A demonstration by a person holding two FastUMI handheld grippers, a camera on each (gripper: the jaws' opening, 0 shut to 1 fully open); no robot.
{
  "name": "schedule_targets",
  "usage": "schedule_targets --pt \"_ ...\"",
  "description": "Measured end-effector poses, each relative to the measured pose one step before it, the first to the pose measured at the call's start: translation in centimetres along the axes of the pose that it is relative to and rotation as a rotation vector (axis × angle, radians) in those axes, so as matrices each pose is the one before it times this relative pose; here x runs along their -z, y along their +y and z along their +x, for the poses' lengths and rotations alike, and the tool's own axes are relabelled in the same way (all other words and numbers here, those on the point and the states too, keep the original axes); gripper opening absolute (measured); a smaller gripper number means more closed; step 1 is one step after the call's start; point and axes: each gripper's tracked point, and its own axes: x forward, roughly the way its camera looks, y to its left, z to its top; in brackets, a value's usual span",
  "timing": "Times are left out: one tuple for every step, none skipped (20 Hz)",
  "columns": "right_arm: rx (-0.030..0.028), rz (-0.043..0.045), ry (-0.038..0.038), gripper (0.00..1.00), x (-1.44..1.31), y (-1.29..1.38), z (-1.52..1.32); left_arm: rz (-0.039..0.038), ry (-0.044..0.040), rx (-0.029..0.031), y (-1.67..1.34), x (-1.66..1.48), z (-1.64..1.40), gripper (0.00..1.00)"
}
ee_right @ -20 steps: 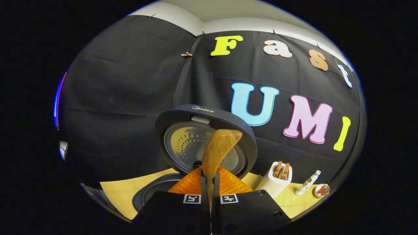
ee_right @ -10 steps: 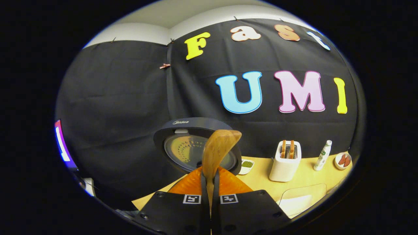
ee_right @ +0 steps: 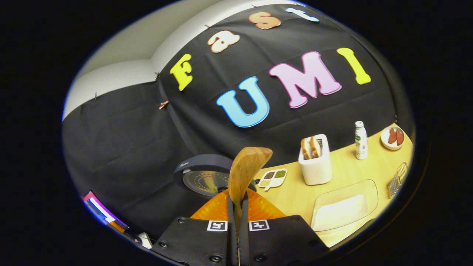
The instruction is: Close the left gripper, press the button to open the rice cooker; take a wooden spoon from the chopstick holder with the right hand, scoop a spoonful of rice and pour it into the rice cooker, then put the wooden spoon back into the chopstick holder.
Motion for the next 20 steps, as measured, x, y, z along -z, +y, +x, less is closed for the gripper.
schedule_targets --pt "0.02444 0.00684 -0.01093 0.06 -1.243 -1.799 -1.039 0.00635 -0.00249 0.01722 -1.333 -0.02 0.617 0.95" --pt "0.02625 0.00536 -0.01365 0.06 -1.245 -2.038 -0.951 0.00102 -0.00165 0.01688 -1.186 0.106 0.612 0.95" --pt "0.03158 0.00605 -0.0151 0.06 -1.225 -2.37 -1.153 -0.00058 -0.00097 0.01295 -1.189 0.086 0.578 0.95" --pt "0.03514 0.00363 -0.0164 0.06 -1.396 -2.473 -1.042 -0.0005 -0.0008 0.01272 -1.163 0.258 0.53 0.95" --pt "0.03737 0.00224 -0.01799 0.06 -1.663 -2.775 -1.145 0.00088 -0.00035 0.01039 -1.171 0.146 0.495 0.95" --pt "0.03773 0.00247 -0.02028 0.06 -1.442 -2.794 -0.84 0.0013 0.0006 0.01093 -1.126 0.213 0.539 0.95" --pt "0.03977 -0.00206 -0.01726 0.06 -1.442 -2.734 -0.556 0.00237 0.00328 0.0106 -1.201 0.321 0.442 0.95" --pt "0.03999 -0.00067 -0.01466 0.06 -1.161 -2.713 -0.532 0.00234 0.00845 0.00982 -1.132 0.359 0.53 0.95" --pt "0.03644 0.00536 -0.01245 0.06 -0.969 -2.806 -0.314 0.00067 0.00541 0.0088 -1.027 0.225 0.478 0.96" --pt "0.03259 0.00651 -0.00958 0.06 -0.98 -2.373 -0.211 0.00113 0.00067 0.00622 -1.073 0.069 0.297 0.95" --pt "0.03133 -0.00063 -0.00981 0.06 -0.832 -2.313 -0.2 0.0022 0.00105 0.00543 -1.035 -0.007 0.278 0.95" --pt "0.03268 -0.00586 -0.00934 0.06 -0.692 -2.363 0.057 0.00599 0.00165 0.00253 -0.949 -0.035 0.179 0.95" --pt "0.03141 -0.00583 -0.00354 0.06 -0.275 -2.382 0.309 0.0073 0.00286 0.00276 -0.895 0.088 0.098 0.95" --pt "0.02925 -0.00416 -0.0005 0.06 -0.152 -2.137 0.437 0.00823 0.00128 0.00041 -0.764 -0.071 0.094 0.95" --pt "0.02589 -0.00543 0.00063 0.06 -0.016 -1.778 0.692 0.00969 0.00258 -0.00019 -0.643 0.067 -0.08 0.95" --pt "0.02094 -0.01501 0.00421 0.06 0.123 -1.58 0.774 0.01109 0.00479 -0.00094 -0.618 0.029 -0.142 0.95" --pt "0.01683 -0.0204 0.00084 0.07 0.492 -1.212 0.957 0.0127 0.00387 0.0001 -0.543 0.159 -0.049 0.95" --pt "0.01661 -0.01897 0.01005 0.06 0.639 -1.199 0.982 0.01279 0.00509 -0.00127 -0.349 -0.036 -0.213 0.95" --pt "0.01084 -0.01369 0.01269 0.06 0.811 -1.036 0.806 0.00915 0.00569 -0.0025 -0.287 0.109 -0.008 0.95" --pt "0.00497 -0.009 0.01157 0.06 0.717 -0.697 0.785 0.00457 0.00557 -0.00523 -0.225 0.049 -0.148 0.95"
